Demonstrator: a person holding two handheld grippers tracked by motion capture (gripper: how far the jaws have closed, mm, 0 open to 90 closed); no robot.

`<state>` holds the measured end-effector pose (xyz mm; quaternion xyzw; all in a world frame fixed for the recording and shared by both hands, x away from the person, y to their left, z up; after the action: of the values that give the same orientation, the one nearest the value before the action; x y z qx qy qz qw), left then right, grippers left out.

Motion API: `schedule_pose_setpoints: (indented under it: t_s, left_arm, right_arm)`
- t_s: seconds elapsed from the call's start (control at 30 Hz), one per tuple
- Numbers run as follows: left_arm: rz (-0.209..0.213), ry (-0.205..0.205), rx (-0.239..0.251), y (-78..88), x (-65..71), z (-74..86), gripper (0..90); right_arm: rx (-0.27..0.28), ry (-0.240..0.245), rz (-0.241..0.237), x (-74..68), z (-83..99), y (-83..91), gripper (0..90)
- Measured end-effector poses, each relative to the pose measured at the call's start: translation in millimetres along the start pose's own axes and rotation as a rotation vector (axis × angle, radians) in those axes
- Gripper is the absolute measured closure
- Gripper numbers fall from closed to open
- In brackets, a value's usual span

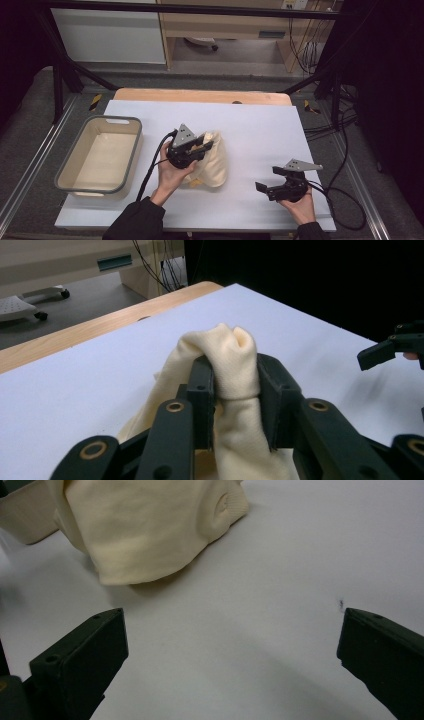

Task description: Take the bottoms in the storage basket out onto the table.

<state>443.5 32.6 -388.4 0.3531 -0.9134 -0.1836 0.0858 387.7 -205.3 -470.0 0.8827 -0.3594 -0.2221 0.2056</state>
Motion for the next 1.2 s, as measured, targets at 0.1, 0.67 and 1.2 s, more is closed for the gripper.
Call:
schedule_pose_setpoints:
  t_s: [0.1,0.67,1.2]
  left_arm:
    - [0.004,-0.001,-0.012,-0.2,1.0,1.5,65.8]
    - [0.05,0.047,-0.114,-4.7,2.0,10.7,29.1]
    - [0.055,0.029,-0.144,3.2,4.1,12.4,7.7]
  right_arm:
    - [0.001,-0.001,0.0,0.0,-0.1,0.1,0.5]
    - [0.0,-0.001,-0.001,-0.3,0.0,-0.2,0.5]
    - [-0.001,0.0,-0.001,-0.2,0.1,-0.4,0.5]
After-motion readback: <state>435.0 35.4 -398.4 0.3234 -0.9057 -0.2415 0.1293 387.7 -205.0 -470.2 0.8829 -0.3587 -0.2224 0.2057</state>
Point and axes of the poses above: each handheld gripper's, and its own axes: y roughly backward along the jaws, z roughly out of its underside, x roughly to its right, the point moved 8 cm from there along -y, roughly forward along the jaws
